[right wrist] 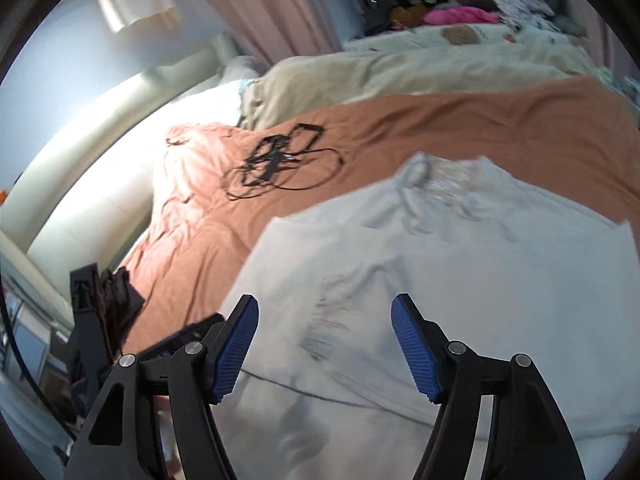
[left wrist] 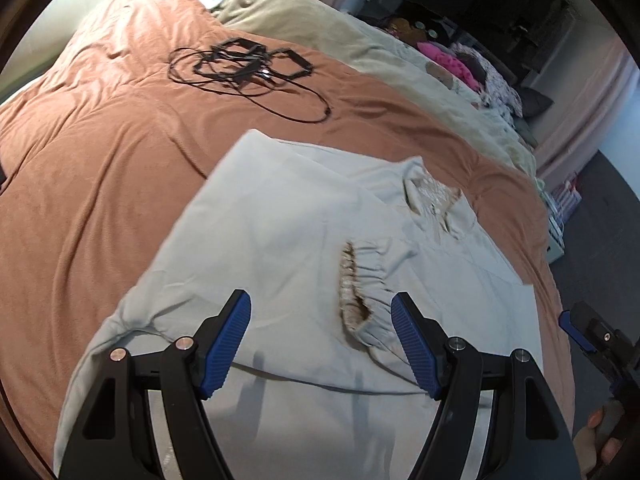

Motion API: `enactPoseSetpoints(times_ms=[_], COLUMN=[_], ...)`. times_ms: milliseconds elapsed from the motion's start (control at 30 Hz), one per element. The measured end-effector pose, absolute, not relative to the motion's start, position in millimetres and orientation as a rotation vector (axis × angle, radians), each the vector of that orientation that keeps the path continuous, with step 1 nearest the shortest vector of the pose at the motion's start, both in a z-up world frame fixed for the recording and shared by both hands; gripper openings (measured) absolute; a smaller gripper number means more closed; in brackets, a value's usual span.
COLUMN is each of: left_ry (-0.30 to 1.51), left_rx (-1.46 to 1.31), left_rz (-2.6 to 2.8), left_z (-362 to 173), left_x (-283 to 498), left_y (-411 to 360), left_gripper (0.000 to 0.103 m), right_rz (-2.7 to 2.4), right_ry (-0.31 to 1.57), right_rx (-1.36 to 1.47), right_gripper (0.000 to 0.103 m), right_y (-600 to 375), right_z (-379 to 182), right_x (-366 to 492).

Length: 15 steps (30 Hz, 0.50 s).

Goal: Fold large clothes

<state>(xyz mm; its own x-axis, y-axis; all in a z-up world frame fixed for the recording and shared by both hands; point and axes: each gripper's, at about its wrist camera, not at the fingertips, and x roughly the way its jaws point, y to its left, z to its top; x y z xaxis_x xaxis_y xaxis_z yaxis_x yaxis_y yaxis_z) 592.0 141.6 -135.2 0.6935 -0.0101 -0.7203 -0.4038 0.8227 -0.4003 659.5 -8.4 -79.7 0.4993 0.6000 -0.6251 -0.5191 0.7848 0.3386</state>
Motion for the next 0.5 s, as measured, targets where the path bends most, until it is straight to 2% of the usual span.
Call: enactPoseSetpoints(times_ms=[467,500], left_ry=[0.839,0.841], left_rx=[-0.335,-0.337], left_rz=[0.177,0.170], left_z=[-168.1,-170.3], left_x=[636.0,637.4], left_y=[77.4,76.5], left_gripper=[0.073,0.068], right_rz=[0.268,0.240], right_ry=[0.886,0.893], right_rx=[0.072,0.066], right_gripper=[0.069,0.069], right_y=[-193.8,-207.1], right_z=[-130.0,-133.4], right_x=[657.1,654.7])
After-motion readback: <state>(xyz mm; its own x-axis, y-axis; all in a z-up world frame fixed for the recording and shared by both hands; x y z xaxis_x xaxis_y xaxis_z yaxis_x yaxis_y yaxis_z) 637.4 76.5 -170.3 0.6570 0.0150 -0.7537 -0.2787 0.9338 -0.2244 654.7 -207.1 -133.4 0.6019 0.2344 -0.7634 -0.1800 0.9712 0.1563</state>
